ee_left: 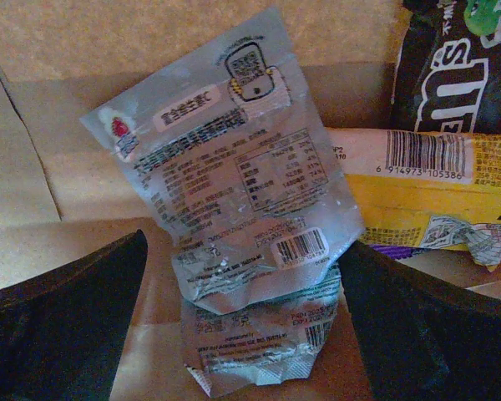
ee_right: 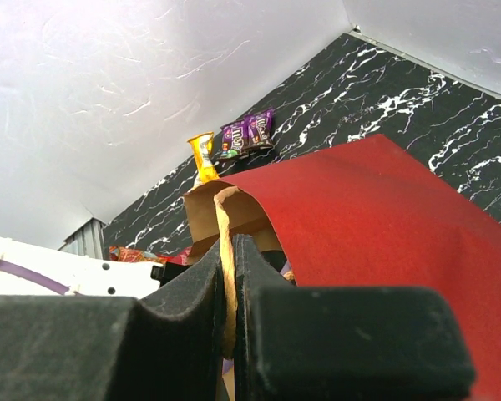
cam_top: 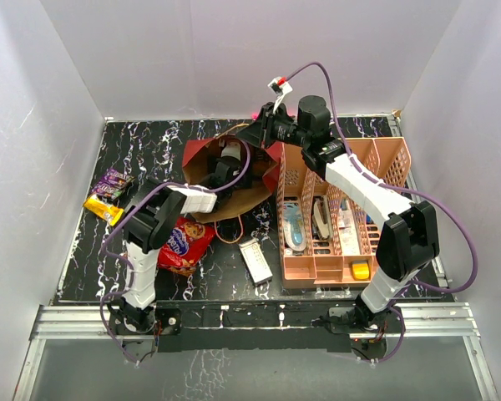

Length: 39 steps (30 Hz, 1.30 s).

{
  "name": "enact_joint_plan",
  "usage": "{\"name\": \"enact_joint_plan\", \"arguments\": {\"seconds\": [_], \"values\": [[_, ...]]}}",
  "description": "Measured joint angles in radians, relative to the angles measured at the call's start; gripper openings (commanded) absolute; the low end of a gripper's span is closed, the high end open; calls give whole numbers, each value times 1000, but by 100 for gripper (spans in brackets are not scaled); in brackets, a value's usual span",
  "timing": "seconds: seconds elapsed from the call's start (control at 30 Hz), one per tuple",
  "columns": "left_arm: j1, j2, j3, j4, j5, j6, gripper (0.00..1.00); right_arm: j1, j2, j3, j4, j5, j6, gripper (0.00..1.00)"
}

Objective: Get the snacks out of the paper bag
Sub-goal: Take out the snack from the paper bag.

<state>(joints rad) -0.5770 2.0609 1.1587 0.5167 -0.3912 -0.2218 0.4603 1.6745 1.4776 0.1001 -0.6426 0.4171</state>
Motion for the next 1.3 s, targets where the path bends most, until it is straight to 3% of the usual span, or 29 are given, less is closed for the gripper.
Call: {"name": "enact_joint_plan", "arguments": {"seconds": [0.33,0.67,0.9,1.3], "values": [[-1,78,-8,199,-12,188,45,5,0,0,-27,0,-7,8],[0,61,-44,250,-40,316,12,5,0,0,-32,5,-23,8],[0,-30,-94,190,-32,310,0,5,0,0,-33,8,-27,8],[0,-220,-100,-68,77,182,0,6,0,4,-7,19,-31,8]]}}
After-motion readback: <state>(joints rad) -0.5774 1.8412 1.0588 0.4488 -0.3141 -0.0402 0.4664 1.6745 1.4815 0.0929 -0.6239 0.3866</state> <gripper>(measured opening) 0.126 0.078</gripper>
